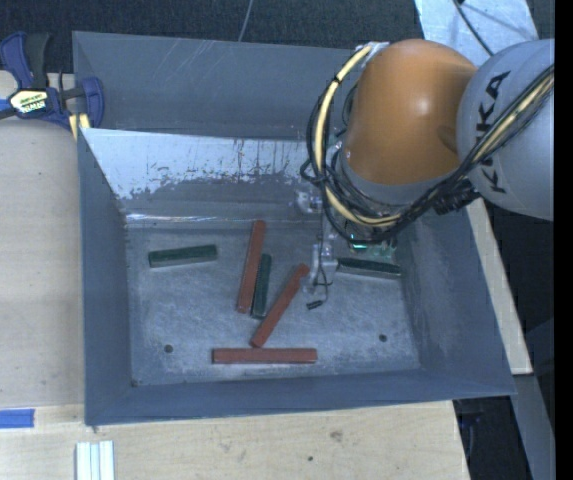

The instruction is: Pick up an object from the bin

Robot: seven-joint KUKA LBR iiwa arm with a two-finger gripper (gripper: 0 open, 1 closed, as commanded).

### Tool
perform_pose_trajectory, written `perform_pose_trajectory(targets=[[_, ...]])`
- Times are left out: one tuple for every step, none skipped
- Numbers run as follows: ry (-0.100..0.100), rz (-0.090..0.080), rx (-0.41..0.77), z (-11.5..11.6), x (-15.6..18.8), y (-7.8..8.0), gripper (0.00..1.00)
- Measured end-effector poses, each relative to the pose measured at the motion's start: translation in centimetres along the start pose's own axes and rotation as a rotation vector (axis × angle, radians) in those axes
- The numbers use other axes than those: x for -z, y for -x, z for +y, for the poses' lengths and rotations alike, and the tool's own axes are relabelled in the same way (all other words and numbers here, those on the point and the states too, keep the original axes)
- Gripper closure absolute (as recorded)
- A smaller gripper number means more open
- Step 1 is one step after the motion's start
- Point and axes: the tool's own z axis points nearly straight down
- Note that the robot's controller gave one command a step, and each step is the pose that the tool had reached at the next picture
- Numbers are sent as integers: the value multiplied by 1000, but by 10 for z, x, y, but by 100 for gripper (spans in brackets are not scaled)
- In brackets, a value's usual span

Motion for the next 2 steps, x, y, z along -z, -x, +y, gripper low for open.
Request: perform_pose_trajectory(targets=[[1, -8, -1, 0, 4, 2, 0], [0, -7, 202, 16, -125, 59, 100]])
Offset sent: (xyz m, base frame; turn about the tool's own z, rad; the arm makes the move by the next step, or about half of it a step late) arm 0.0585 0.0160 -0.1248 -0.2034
